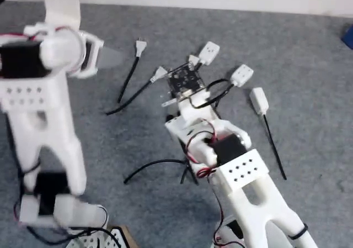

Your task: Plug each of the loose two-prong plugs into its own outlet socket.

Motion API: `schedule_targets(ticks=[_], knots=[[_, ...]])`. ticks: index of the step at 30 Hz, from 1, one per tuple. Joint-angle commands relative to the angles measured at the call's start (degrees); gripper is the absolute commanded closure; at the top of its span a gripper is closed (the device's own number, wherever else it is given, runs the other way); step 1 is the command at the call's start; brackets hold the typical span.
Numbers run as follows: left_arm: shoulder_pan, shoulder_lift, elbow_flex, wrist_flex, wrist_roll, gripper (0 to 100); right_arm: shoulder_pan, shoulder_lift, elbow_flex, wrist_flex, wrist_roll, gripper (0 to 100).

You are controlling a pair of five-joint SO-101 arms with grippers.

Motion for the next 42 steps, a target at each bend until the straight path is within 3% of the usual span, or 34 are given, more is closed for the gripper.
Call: schedule_targets(ticks=[1, 8, 13, 15, 21, 30, 42], knots=[[-2.5, -13.2, 19.8, -5.3, -0.6, 61, -3.6, -1.8, -3.2, -3.2, -0.9, 99.1], [-3.3, -42.9, 72.7, -34.9, -2.8, 61, -8.5, 0.7, -2.9, -7.3, -0.6, 99.1], [-3.0, -58.5, 87.3, -38.0, -6.4, 61, -9.3, 2.2, 0.7, -10.0, -0.9, 99.1], [-2.9, -61.7, 90.2, -38.0, -9.7, 61, -9.7, 2.2, 2.3, -11.0, -0.9, 99.1], [-2.7, -66.9, 91.5, -38.3, -9.6, 60, -11.8, 2.2, 5.4, -11.5, -1.0, 99.1], [7.1, -68.4, 91.4, -39.3, -7.4, 60, -12.9, 2.2, 7.7, -11.8, -1.8, 99.1], [5.9, -67.9, 95.4, -44.1, -6.9, 60, -16.8, 0.7, 7.2, -7.7, -1.8, 99.1]])
